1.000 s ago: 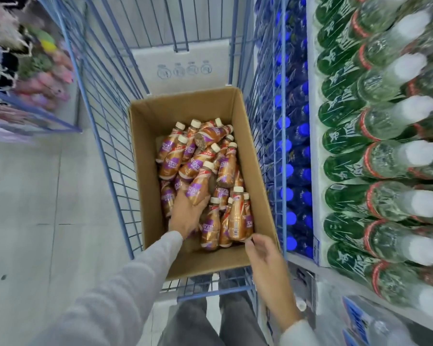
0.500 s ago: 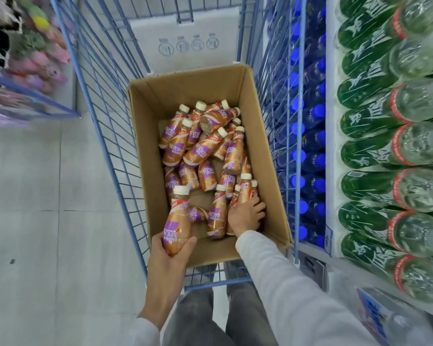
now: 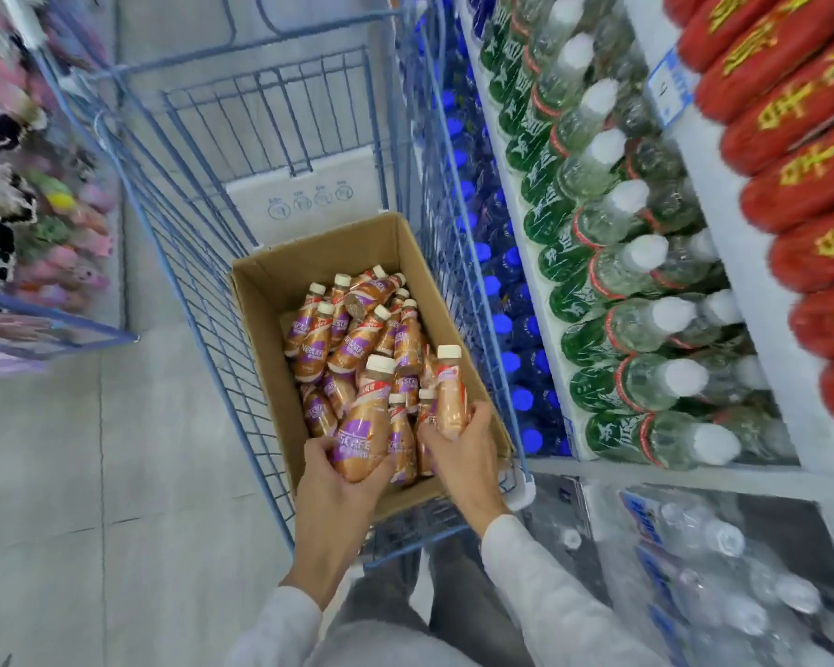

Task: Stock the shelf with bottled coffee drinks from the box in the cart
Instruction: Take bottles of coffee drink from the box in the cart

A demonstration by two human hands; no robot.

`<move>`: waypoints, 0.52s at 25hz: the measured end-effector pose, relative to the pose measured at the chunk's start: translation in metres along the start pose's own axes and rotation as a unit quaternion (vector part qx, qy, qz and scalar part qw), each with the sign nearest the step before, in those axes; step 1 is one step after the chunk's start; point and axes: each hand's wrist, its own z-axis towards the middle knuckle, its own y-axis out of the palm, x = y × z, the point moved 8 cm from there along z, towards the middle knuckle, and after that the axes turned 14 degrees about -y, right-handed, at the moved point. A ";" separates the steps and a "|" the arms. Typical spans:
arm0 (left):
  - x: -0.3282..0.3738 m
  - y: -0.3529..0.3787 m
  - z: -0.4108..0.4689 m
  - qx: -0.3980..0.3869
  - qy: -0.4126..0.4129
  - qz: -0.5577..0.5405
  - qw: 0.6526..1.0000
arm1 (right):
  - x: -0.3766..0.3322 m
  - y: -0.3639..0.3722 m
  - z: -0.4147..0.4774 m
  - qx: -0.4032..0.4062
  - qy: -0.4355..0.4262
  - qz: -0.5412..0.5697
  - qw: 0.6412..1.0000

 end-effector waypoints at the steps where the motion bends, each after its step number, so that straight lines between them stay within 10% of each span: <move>1: 0.016 -0.001 -0.011 -0.007 0.024 0.008 1.000 | -0.017 -0.015 -0.013 0.023 -0.012 0.030 0.999; 13: 0.142 0.106 -0.260 -0.142 0.317 0.068 0.935 | -0.088 -0.297 -0.213 0.314 -0.133 0.141 0.929</move>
